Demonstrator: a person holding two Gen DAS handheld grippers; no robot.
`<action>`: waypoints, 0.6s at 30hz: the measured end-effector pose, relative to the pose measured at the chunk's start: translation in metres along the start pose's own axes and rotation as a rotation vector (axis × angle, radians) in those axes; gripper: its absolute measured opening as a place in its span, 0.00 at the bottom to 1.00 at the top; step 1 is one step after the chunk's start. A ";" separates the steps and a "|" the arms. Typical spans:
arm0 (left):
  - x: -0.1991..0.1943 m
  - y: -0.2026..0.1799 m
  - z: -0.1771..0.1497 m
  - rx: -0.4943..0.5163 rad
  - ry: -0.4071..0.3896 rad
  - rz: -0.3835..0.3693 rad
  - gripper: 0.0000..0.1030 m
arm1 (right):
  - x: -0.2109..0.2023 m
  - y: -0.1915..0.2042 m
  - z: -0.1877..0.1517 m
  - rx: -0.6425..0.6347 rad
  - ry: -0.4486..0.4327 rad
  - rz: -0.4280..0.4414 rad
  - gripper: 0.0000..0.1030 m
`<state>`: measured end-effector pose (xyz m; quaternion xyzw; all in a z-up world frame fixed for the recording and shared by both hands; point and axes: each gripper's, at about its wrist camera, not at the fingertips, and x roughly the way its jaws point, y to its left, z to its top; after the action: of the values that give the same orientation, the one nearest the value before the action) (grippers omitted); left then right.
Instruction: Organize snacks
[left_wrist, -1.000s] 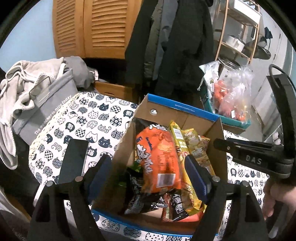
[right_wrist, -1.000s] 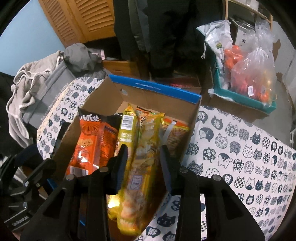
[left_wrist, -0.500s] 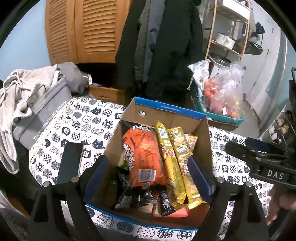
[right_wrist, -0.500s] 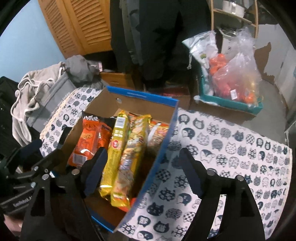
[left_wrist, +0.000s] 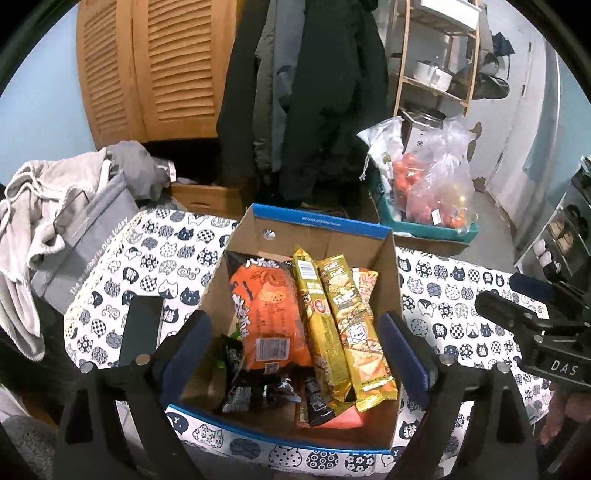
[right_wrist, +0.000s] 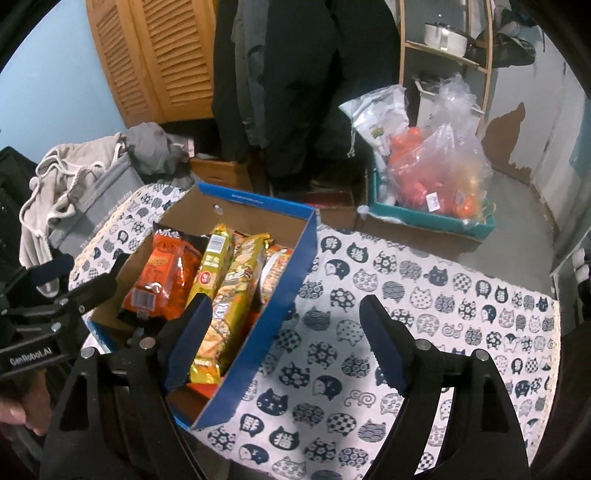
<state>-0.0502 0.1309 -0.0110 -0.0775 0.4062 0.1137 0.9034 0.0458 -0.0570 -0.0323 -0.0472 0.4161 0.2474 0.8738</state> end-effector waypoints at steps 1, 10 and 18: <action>-0.002 -0.002 0.001 0.009 -0.004 0.002 0.92 | -0.002 -0.002 -0.001 0.001 -0.004 0.000 0.79; -0.007 -0.014 0.007 0.041 -0.025 0.008 0.93 | -0.018 -0.022 -0.012 0.021 -0.031 0.013 0.79; -0.008 -0.027 0.008 0.091 -0.038 0.026 0.97 | -0.019 -0.035 -0.015 0.045 -0.034 0.007 0.79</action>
<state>-0.0420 0.1057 0.0017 -0.0289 0.3949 0.1083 0.9119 0.0414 -0.0997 -0.0319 -0.0219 0.4068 0.2416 0.8807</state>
